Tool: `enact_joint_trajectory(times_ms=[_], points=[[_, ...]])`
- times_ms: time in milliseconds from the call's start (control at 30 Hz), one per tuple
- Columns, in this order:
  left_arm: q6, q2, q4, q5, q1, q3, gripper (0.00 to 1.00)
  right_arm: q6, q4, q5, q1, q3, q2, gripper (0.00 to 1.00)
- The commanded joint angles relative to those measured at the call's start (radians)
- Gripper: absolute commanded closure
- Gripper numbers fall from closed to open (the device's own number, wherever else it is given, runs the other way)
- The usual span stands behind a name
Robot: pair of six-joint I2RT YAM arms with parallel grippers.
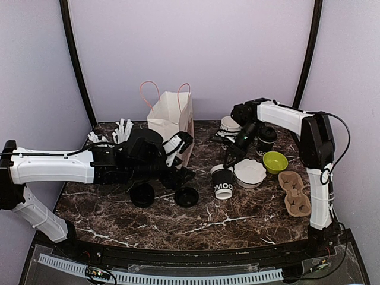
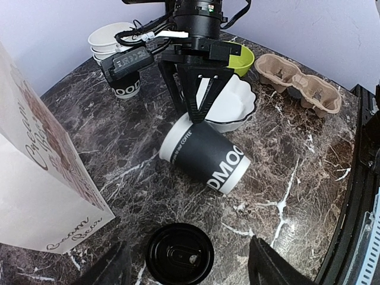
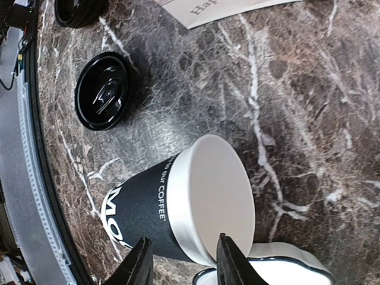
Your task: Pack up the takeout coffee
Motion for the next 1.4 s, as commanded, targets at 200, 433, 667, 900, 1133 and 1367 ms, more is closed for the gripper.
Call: enact_joint_trajectory(times_ms=[200,433,667,900,1133,1367], points=[[0.007,-0.034,0.025,0.029,-0.001,-0.028,0.31,-0.066,-0.048,-0.046,0.008,-0.054,-0.001,0.6],[0.006,-0.036,0.028,0.035,-0.001,-0.036,0.31,-0.144,-0.09,-0.105,0.019,-0.05,0.024,0.58],[0.007,-0.042,0.031,0.032,-0.001,-0.04,0.31,-0.219,-0.152,-0.149,0.038,-0.069,0.026,0.65],[0.017,-0.044,0.025,0.031,-0.001,-0.043,0.31,-0.217,-0.152,-0.166,0.044,-0.104,-0.004,0.89],[0.026,-0.056,-0.011,0.008,-0.001,-0.044,0.31,-0.16,-0.147,-0.142,0.09,-0.118,-0.17,1.0],[0.04,-0.053,-0.124,-0.042,-0.001,-0.076,0.31,-0.02,0.029,0.176,0.22,-0.212,-0.369,1.0]])
